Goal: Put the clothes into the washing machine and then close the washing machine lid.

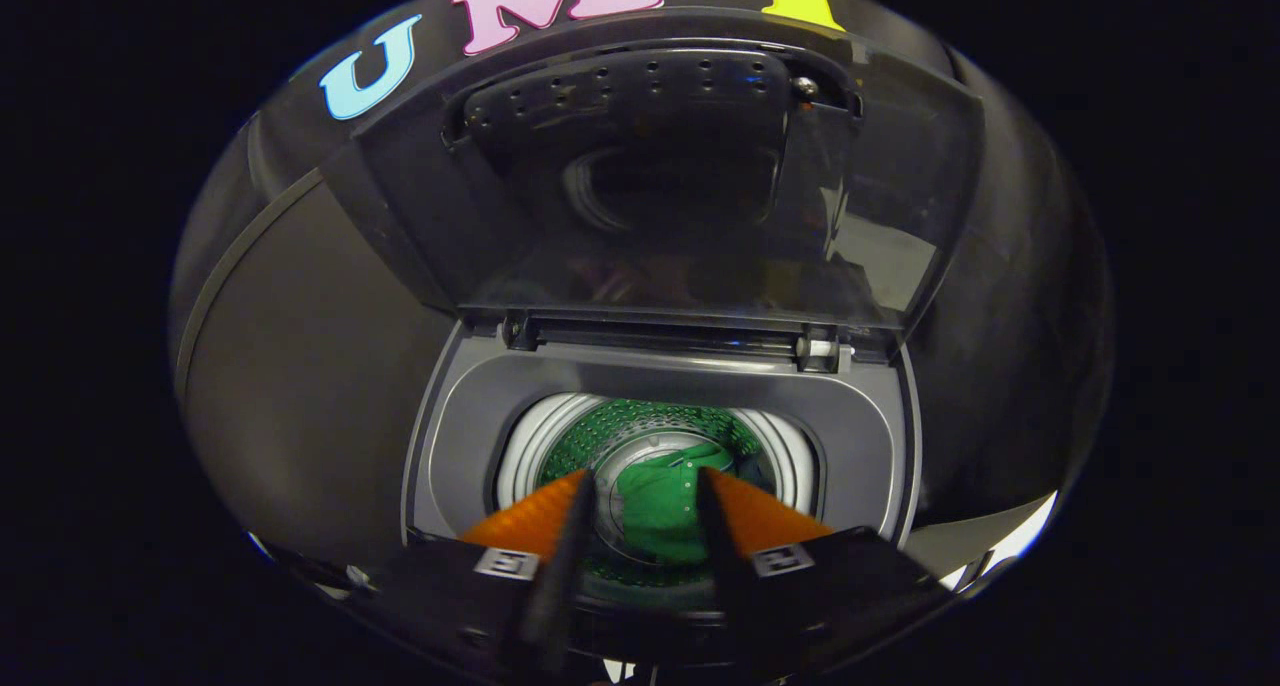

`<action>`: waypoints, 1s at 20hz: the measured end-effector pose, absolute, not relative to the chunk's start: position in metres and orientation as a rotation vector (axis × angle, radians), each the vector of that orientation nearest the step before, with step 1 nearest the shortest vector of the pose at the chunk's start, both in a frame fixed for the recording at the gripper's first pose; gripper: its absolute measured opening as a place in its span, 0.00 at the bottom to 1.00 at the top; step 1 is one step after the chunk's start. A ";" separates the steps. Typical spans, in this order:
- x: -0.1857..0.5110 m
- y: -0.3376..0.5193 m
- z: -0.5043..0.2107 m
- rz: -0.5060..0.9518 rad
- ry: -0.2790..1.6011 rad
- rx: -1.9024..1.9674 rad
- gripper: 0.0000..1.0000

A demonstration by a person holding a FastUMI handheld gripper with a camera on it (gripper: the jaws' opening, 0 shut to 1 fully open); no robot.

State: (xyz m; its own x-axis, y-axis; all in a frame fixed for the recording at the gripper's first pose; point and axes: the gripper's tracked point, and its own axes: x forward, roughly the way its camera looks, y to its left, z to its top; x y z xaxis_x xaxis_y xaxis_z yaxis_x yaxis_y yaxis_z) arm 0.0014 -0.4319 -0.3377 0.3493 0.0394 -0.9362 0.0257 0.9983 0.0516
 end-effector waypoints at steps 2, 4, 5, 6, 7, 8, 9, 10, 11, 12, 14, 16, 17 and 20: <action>0.006 -0.439 -0.326 -0.006 1.191 0.024 1.00; 0.025 -0.437 -0.305 -0.006 1.122 0.009 0.99; 0.040 -0.432 -0.289 0.005 1.071 0.009 0.99; 0.053 -0.421 -0.274 0.035 1.038 0.030 0.99; 0.066 -0.413 -0.257 0.053 1.003 0.049 0.99; 0.086 -0.409 -0.238 0.055 0.950 0.058 0.99; 0.111 -0.404 -0.215 0.055 0.871 0.068 0.99; 0.135 -0.401 -0.196 0.060 0.795 0.076 0.99; 0.158 -0.401 -0.178 0.067 0.713 0.068 0.99; 0.181 -0.405 -0.162 0.061 0.649 0.038 0.99; 0.221 -0.405 -0.151 0.075 0.608 0.029 0.99; 0.234 -0.419 -0.184 0.033 0.714 0.006 0.99; 0.217 -0.422 -0.208 0.029 0.823 0.042 0.99; 0.237 -0.421 -0.219 0.041 0.735 0.046 0.98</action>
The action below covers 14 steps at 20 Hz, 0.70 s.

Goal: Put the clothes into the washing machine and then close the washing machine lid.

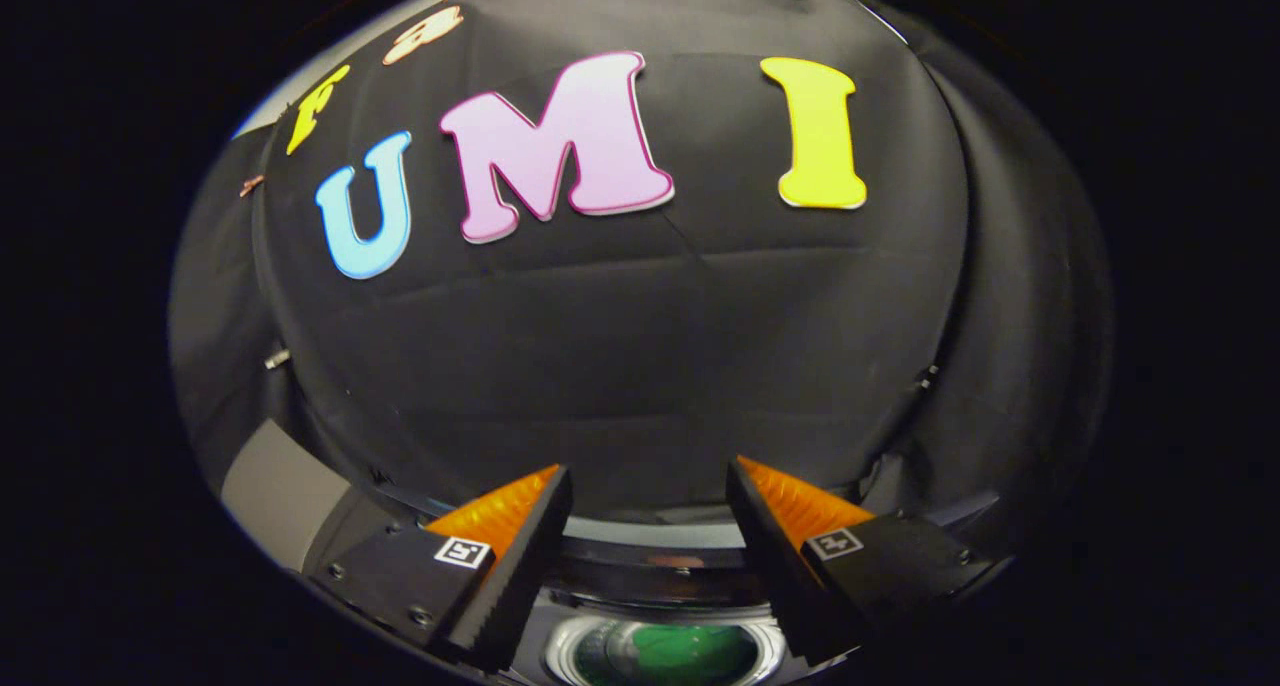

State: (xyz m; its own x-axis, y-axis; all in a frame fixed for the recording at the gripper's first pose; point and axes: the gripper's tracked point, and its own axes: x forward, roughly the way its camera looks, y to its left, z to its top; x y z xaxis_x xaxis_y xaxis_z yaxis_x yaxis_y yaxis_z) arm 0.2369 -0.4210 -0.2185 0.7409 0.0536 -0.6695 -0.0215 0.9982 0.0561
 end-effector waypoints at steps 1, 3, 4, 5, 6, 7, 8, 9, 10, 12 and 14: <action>0.234 -0.419 -0.221 0.034 0.728 0.063 0.99; 0.229 -0.418 -0.220 0.049 0.715 0.054 0.99; 0.224 -0.418 -0.219 0.043 0.727 0.064 1.00; 0.213 -0.417 -0.218 0.040 0.746 0.071 0.99; 0.202 -0.416 -0.216 0.035 0.761 0.072 0.99; 0.194 -0.416 -0.213 0.030 0.761 0.068 0.99; 0.189 -0.416 -0.206 0.027 0.756 0.061 0.99; 0.184 -0.415 -0.203 0.025 0.751 0.058 0.99; 0.177 -0.414 -0.202 0.022 0.747 0.056 0.99; 0.168 -0.412 -0.200 0.019 0.737 0.050 0.99; 0.160 -0.412 -0.201 0.005 0.746 0.052 0.99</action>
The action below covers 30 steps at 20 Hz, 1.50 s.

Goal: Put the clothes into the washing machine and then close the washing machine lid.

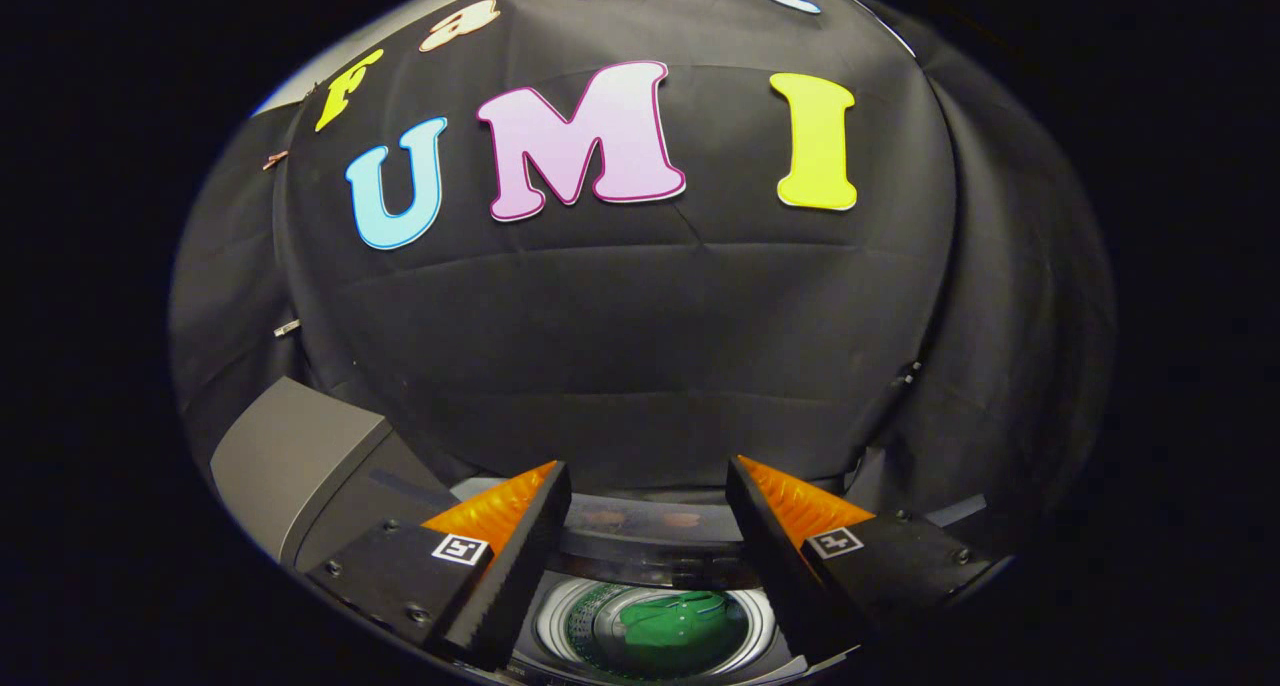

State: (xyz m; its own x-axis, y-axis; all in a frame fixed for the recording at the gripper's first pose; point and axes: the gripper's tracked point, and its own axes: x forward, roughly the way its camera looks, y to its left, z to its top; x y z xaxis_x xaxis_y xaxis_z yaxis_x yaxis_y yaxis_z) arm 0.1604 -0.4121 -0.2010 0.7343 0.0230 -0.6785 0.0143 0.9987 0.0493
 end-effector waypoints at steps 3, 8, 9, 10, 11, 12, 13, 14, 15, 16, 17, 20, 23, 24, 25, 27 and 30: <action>0.152 -0.411 -0.207 -0.014 0.744 0.037 1.00; 0.147 -0.409 -0.207 -0.033 0.735 0.028 1.00; 0.146 -0.409 -0.207 -0.032 0.727 0.025 1.00; 0.144 -0.408 -0.206 -0.029 0.718 0.020 1.00; 0.146 -0.411 -0.199 -0.032 0.712 0.021 1.00; 0.146 -0.411 -0.199 -0.033 0.706 0.018 1.00; 0.145 -0.411 -0.199 -0.035 0.702 0.017 1.00; 0.144 -0.410 -0.200 -0.036 0.698 0.015 1.00; 0.143 -0.410 -0.200 -0.034 0.696 0.013 1.00; 0.141 -0.410 -0.201 -0.031 0.695 0.015 1.00; 0.137 -0.408 -0.201 -0.025 0.692 0.016 1.00; 0.116 -0.407 -0.203 -0.010 0.705 0.028 1.00; 0.105 -0.405 -0.206 -0.018 0.731 0.030 1.00; 0.101 -0.405 -0.208 -0.023 0.737 0.027 0.99; 0.095 -0.404 -0.209 -0.026 0.743 0.021 0.99; 0.080 -0.400 -0.222 -0.026 0.793 0.011 0.98; 0.061 -0.388 -0.232 -0.004 0.824 0.010 0.98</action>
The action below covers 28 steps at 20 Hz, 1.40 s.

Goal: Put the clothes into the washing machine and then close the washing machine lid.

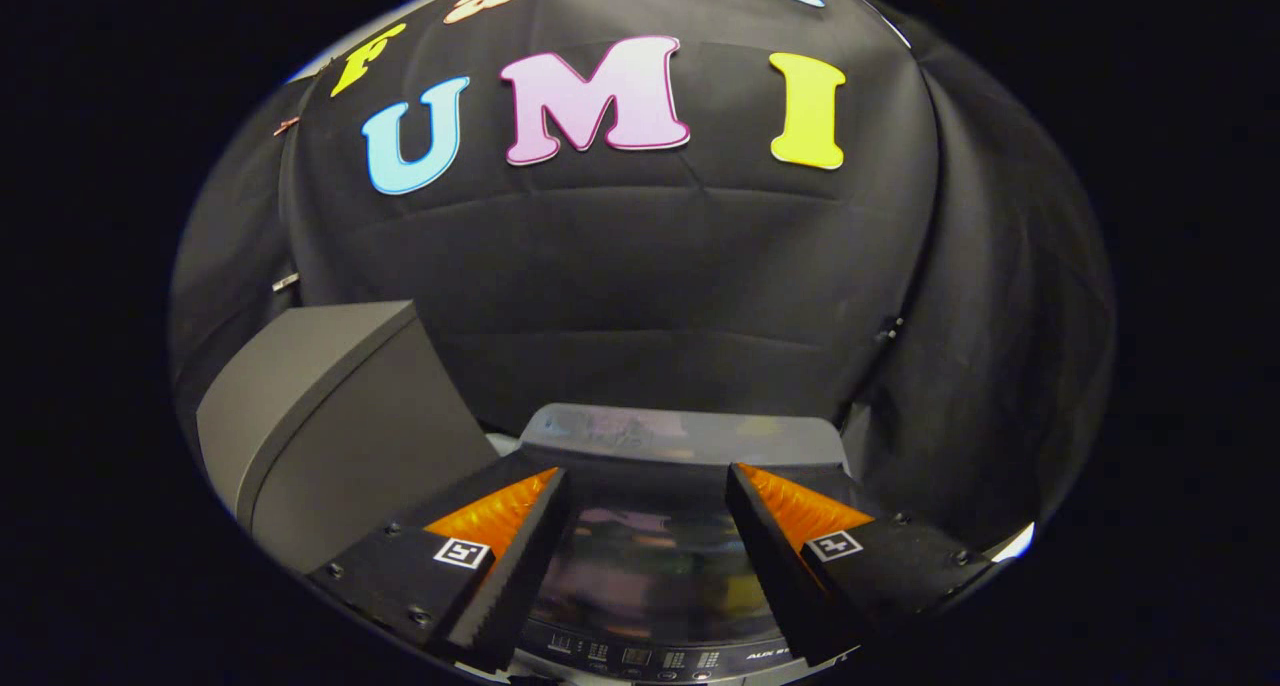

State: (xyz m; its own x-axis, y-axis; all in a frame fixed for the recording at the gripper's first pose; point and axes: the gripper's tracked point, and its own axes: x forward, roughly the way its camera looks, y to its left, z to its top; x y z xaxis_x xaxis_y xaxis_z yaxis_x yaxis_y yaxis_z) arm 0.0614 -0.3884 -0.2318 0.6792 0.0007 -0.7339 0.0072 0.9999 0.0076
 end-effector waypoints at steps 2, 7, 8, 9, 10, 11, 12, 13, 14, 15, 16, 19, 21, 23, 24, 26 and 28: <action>0.064 -0.380 -0.222 0.010 0.798 0.009 0.99; 0.094 -0.364 -0.172 0.014 0.662 0.009 0.98; 0.104 -0.358 -0.152 0.019 0.614 0.003 0.98; 0.114 -0.351 -0.133 0.028 0.567 -0.005 0.98; 0.123 -0.342 -0.120 0.042 0.520 -0.010 0.98; 0.135 -0.332 -0.097 0.060 0.462 -0.018 0.98; 0.145 -0.327 -0.077 0.069 0.413 -0.035 0.98; 0.156 -0.324 -0.056 0.076 0.350 -0.058 0.98; 0.167 -0.315 -0.031 0.090 0.288 -0.066 0.98; 0.172 -0.305 -0.010 0.110 0.242 -0.071 0.98; 0.179 -0.294 0.006 0.122 0.208 -0.083 0.98; 0.189 -0.278 0.041 0.115 0.140 -0.106 0.96; 0.188 -0.264 0.053 0.117 0.125 -0.099 0.96; 0.185 -0.254 0.059 0.130 0.120 -0.099 0.97; 0.186 -0.252 0.066 0.136 0.121 -0.100 0.98; 0.186 -0.252 0.066 0.145 0.123 -0.106 0.97; 0.187 -0.250 0.062 0.152 0.139 -0.121 0.97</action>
